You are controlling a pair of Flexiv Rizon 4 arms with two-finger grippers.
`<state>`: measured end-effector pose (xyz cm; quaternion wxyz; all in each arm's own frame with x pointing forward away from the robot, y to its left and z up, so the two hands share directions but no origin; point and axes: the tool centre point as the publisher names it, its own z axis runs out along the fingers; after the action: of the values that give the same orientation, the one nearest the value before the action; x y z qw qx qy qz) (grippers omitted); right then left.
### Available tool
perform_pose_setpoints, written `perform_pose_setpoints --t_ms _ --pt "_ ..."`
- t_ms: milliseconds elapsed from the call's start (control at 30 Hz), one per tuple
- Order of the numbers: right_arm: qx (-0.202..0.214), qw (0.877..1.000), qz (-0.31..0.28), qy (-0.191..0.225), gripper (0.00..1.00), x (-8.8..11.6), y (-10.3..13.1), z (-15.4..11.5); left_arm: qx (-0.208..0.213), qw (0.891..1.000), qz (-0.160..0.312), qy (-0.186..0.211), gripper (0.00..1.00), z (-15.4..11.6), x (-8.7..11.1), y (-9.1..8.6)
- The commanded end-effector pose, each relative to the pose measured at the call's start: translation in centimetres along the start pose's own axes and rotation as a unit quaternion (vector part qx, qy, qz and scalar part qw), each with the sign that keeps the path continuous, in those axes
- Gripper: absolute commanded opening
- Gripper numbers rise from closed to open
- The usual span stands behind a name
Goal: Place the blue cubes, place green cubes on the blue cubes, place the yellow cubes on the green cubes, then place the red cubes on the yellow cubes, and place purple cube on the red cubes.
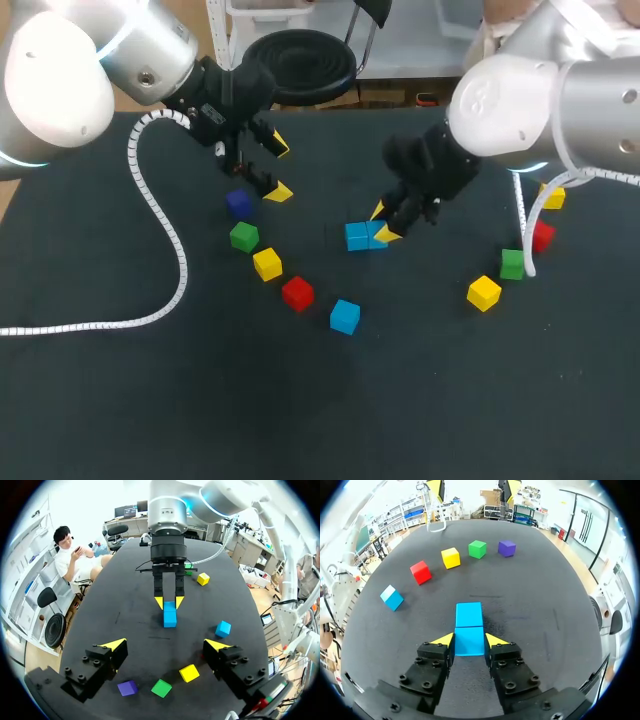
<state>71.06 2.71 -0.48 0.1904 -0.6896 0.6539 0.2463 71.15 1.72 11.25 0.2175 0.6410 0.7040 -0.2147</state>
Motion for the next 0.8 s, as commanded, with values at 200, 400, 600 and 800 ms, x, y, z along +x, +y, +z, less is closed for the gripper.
perform_pose_setpoints --t_ms 200,400,600,800 --pt "0.003 1.0 0.006 -0.001 0.0 0.37 0.29 -0.15 0.001 1.0 0.0 0.002 1.0 0.01 -0.07 0.15" --pt "0.004 1.0 0.009 0.0 0.0 0.45 0.34 -0.26 0.001 1.0 0.0 0.002 1.0 0.01 -0.07 0.15" --pt "0.004 1.0 0.014 0.0 0.0 0.59 0.43 -0.24 0.001 1.0 0.0 0.002 1.0 0.01 -0.07 0.15" --pt "0.004 1.0 0.018 0.0 0.0 0.81 0.46 -0.33 0.001 1.0 0.0 0.002 1.0 0.01 -0.07 0.15"
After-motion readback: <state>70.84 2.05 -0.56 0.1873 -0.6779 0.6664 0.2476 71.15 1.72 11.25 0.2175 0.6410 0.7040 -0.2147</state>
